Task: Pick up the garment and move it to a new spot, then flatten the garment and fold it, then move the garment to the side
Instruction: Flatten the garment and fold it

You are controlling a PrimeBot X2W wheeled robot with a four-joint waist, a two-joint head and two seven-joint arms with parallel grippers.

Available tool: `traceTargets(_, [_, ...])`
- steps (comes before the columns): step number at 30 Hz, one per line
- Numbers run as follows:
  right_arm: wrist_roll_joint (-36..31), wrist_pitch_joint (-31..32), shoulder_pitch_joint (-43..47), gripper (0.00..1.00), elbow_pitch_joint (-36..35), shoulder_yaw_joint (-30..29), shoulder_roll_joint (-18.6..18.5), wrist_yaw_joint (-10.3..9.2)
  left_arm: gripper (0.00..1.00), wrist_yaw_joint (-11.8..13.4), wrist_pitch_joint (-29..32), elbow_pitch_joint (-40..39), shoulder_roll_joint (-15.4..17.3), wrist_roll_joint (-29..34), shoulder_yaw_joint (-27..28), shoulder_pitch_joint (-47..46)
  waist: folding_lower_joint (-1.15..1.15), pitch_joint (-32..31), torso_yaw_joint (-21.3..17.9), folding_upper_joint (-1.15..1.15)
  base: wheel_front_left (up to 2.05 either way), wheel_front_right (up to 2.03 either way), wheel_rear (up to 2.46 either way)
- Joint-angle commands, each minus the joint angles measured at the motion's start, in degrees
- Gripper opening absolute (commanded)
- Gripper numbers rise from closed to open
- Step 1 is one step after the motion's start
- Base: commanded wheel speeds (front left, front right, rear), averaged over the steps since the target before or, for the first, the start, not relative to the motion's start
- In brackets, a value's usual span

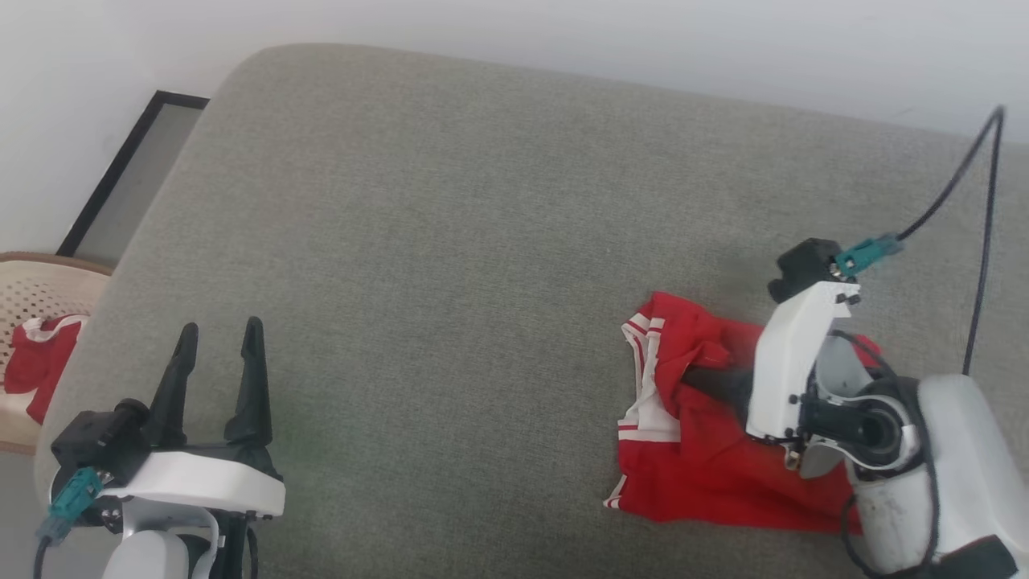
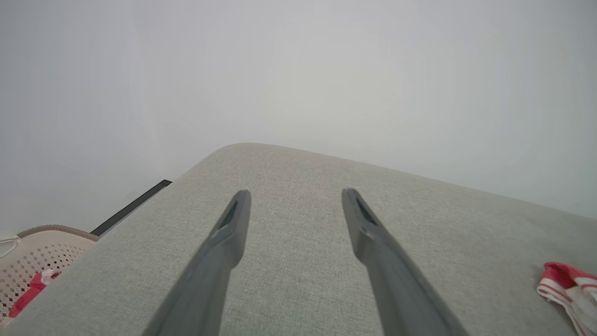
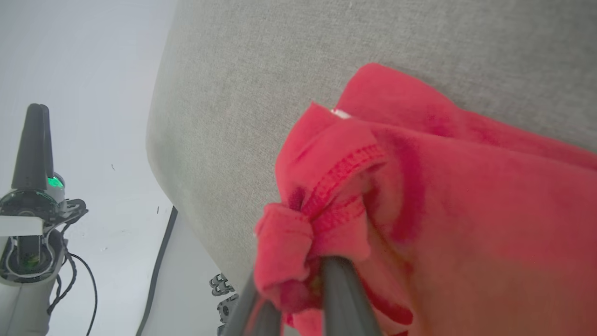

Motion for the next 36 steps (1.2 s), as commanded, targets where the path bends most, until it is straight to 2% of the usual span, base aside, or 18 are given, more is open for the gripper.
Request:
traceTargets(1, [-0.4, -0.9, -0.5, 0.00, 0.7, 0.5, -0.1, -0.02, 1.00, -0.2, -0.2, 0.1, -0.3, 0.0, 0.1, -0.4, 0.00, -0.1, 0.2, 0.00, 0.00, 0.00, 0.00])
traceTargets(2, [-0.4, -1.4, -0.7, 0.09, 1.2, 0.7, 0.0, -0.02, 1.00, -0.2, -0.2, 0.3, -0.4, 0.0, 0.1, -0.3, 0.00, -0.2, 0.3, 0.00, 0.00, 0.00, 0.00])
traceTargets(4, [-0.8, -2.4, -1.4, 0.49, 2.0, 1.6, -0.5, -0.01, 1.00, -0.3, -0.2, 0.5, -0.5, 0.0, 0.3, -0.3, 0.00, -0.3, 0.2, 0.00, 0.00, 0.00, 0.00])
traceTargets(5, [-0.7, -2.7, -1.6, 1.00, 2.2, 2.0, -0.6, -0.01, 1.00, -0.3, -0.2, 0.6, -0.5, 0.0, 0.4, -0.3, 0.00, -0.4, 0.1, 0.00, 0.00, 0.00, 0.00])
traceTargets(13, [0.4, -3.2, -2.5, 1.00, -0.3, 4.2, -2.6, -0.02, 1.00, -0.5, -0.2, 0.5, -0.4, 0.2, 1.7, -0.1, 0.00, -0.9, -2.4, 0.00, 0.00, 0.00, 0.00])
traceTargets(22, [0.6, -7.8, -0.9, 1.00, -6.4, 2.1, -6.4, -0.01, 1.00, -0.5, -0.2, -0.3, 0.3, 0.6, 3.4, 0.9, 0.00, -2.0, -7.5, 0.00, 0.00, 0.00, 0.00])
traceTargets(26, [0.5, -13.0, 0.2, 1.00, -7.9, -0.4, -8.1, -0.02, 1.00, -0.6, -0.2, -0.8, 1.1, 0.8, 4.6, 1.7, 0.00, -2.5, -10.5, 0.00, 0.00, 0.00, 0.00])
traceTargets(36, [-2.2, -31.3, 4.7, 1.00, -7.3, 1.0, -14.1, -0.02, 1.00, -0.6, -0.2, -1.5, 2.3, 1.6, 7.4, 4.2, 0.00, -4.5, -15.7, 0.00, 0.00, 0.00, 0.00])
